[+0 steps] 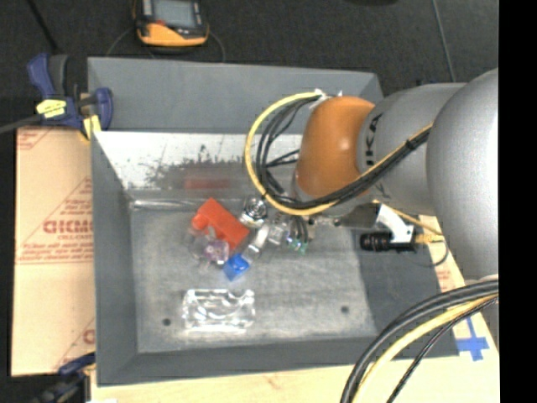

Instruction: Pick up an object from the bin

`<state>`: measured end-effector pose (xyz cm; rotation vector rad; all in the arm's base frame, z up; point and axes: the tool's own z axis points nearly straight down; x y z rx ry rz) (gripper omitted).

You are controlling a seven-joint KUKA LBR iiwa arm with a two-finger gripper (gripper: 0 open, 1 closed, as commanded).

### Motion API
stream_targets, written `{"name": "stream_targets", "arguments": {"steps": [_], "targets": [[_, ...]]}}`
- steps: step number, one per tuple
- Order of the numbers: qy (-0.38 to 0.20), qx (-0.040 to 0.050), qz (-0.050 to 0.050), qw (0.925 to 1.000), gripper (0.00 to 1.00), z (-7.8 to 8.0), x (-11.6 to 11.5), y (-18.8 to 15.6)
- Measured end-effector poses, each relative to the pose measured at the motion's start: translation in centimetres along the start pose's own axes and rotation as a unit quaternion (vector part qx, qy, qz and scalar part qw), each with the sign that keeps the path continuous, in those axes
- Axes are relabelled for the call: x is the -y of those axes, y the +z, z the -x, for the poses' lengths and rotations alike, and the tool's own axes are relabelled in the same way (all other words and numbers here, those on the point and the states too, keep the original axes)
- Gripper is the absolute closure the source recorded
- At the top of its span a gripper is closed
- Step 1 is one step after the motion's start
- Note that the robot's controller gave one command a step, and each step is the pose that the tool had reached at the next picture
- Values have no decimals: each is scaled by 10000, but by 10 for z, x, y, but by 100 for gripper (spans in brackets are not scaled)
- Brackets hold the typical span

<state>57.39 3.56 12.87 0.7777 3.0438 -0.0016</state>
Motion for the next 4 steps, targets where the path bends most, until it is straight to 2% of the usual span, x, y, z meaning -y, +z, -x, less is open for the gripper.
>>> {"name": "stream_targets", "arguments": {"steps": [1, 2, 3, 4], "targets": [[-49, 45, 28, 10000, 100, 3, 3, -76], [391, -22, -19, 9992, 100, -9, 12, 12], [393, 41, 27, 9992, 100, 1, 17, -63], [874, -19, -7, 9962, 100, -19, 9, 4]]}}
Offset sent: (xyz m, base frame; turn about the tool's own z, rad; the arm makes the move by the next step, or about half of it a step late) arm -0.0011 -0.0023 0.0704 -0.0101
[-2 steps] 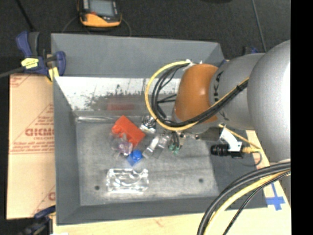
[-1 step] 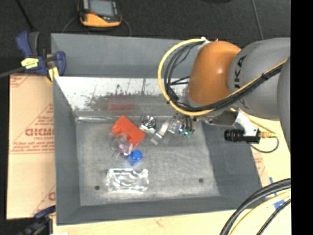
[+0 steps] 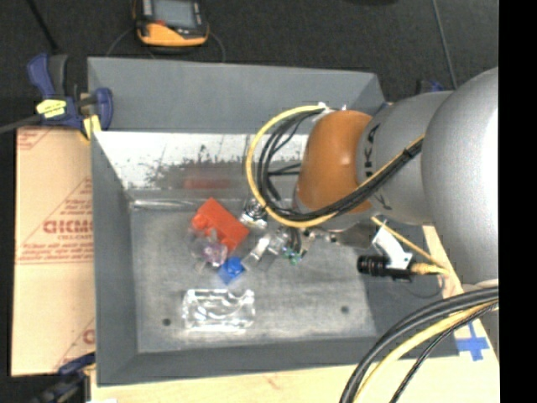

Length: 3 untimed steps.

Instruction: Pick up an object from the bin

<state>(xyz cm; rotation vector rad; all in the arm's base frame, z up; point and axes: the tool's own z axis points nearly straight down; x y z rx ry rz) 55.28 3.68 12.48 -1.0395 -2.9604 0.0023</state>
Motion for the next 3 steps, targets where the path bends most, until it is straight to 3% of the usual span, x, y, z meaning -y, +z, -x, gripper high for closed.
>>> {"name": "stream_targets", "arguments": {"steps": [1, 2, 3], "targets": [[-105, 50, 40, 9999, 100, -6, 7, -78], [-15, 7, -7, 10000, 100, -14, 17, -22], [129, 16, 12, 9999, 100, -15, 16, -25]]}}
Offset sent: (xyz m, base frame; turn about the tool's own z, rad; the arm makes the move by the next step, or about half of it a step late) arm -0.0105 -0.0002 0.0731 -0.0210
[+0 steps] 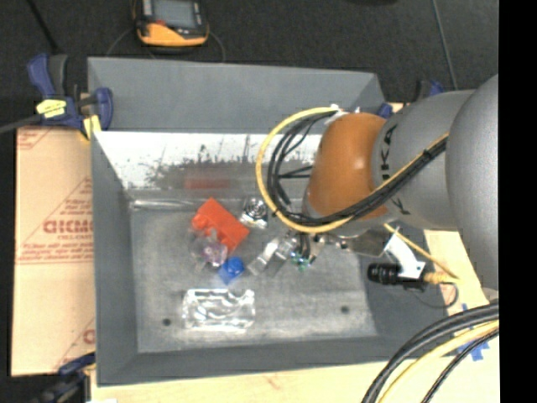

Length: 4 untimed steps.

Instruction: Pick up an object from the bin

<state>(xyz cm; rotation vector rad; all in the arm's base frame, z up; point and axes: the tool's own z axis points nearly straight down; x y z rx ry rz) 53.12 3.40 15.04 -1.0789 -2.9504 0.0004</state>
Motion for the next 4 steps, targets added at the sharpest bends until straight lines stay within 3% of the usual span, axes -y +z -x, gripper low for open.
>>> {"name": "stream_targets", "arguments": {"steps": [1, 2, 3, 4], "targets": [[3, 38, 29, 10000, 100, 10, 3, -68], [259, -9, -16, 9997, 100, -2, -1, -11], [185, 22, 18, 9998, 100, -15, 13, -61], [723, -9, -22, 9974, 100, -16, 21, 9]]}}
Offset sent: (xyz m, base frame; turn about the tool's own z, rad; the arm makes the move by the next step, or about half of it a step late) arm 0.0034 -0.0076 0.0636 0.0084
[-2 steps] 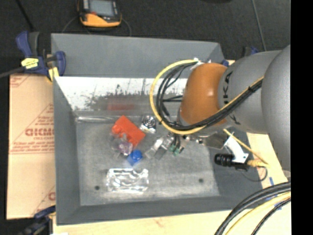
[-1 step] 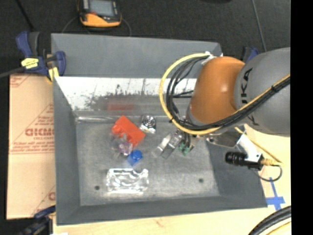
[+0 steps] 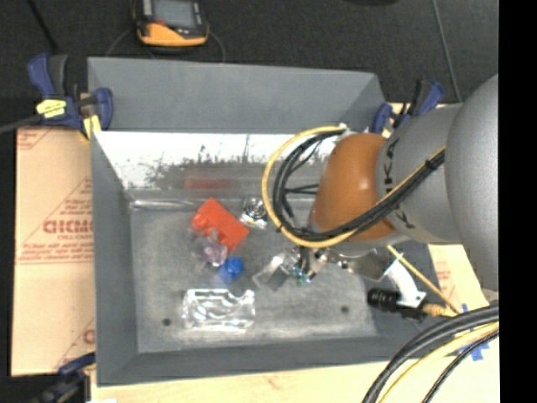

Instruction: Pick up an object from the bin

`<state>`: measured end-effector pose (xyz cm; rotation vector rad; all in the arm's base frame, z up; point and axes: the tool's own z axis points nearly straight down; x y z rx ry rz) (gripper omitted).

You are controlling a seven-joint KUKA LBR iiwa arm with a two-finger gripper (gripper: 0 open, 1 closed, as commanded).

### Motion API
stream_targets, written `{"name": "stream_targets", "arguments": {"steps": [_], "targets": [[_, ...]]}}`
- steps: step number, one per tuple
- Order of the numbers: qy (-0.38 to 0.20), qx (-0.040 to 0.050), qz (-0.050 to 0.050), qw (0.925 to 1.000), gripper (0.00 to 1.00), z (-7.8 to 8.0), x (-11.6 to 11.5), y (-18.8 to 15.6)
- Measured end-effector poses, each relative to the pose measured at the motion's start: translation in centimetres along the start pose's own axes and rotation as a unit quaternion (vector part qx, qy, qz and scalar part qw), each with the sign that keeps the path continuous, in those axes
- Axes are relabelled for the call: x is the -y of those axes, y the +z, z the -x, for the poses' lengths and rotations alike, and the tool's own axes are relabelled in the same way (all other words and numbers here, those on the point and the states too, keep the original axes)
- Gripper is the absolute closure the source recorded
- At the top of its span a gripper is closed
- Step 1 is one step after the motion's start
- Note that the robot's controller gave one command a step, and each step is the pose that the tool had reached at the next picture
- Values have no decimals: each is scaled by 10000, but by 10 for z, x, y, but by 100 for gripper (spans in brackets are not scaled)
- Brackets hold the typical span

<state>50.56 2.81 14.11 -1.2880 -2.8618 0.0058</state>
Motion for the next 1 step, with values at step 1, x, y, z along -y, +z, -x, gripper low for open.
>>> {"name": "stream_targets", "arguments": {"steps": [1], "targets": [[111, 6, 6, 9999, 100, 16, -5, 36]]}}
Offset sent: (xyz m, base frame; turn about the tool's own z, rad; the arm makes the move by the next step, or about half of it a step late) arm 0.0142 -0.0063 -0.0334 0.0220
